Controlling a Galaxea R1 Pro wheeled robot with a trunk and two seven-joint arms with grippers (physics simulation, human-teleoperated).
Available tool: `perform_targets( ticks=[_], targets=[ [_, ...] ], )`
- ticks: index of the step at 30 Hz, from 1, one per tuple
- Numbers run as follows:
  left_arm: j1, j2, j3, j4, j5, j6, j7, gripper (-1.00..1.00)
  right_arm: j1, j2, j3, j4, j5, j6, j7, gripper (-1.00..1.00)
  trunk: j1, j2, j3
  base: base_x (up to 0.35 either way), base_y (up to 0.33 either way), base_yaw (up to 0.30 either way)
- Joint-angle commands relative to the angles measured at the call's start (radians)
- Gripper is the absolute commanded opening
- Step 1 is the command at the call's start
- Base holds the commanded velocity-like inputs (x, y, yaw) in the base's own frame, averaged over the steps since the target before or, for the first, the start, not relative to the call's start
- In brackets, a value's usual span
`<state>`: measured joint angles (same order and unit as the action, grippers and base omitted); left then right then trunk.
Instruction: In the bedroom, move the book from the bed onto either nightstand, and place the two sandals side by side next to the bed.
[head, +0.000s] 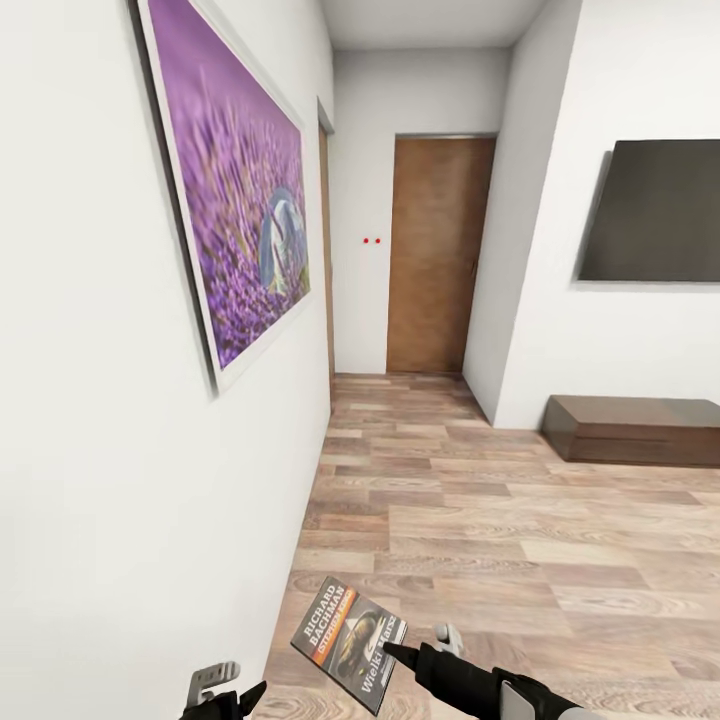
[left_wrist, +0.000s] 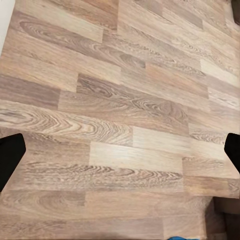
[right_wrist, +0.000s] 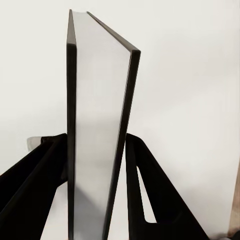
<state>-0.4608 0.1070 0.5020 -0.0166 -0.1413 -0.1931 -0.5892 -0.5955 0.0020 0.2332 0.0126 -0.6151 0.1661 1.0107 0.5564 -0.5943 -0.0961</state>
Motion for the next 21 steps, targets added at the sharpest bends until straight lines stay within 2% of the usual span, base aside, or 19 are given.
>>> perform_targets(
  ticks=[1,11,21],
  targets=[
    [-0.001,0.000,0.007,0.001,-0.011,-0.006,-0.001,1.00,-0.001,0.000,0.005,0.001,-0.011,0.009,0.003,-1.00,0.001,-0.002,-0.002,0.204,0.000,0.000],
    [-0.001,0.000,0.008,0.001,-0.011,-0.006,-0.001,1.00,-0.001,0.000,0.004,0.001,-0.011,0.009,0.003,-1.00,0.001,-0.002,-0.002,0.060,0.000,0.000],
    [-0.001,0.000,0.007,0.001,-0.011,-0.006,-0.001,1.00,-0.001,0.001,0.004,0.001,-0.011,0.009,0.003,-1.00,0.001,-0.002,-0.002,0.233,0.000,0.000]
  ],
)
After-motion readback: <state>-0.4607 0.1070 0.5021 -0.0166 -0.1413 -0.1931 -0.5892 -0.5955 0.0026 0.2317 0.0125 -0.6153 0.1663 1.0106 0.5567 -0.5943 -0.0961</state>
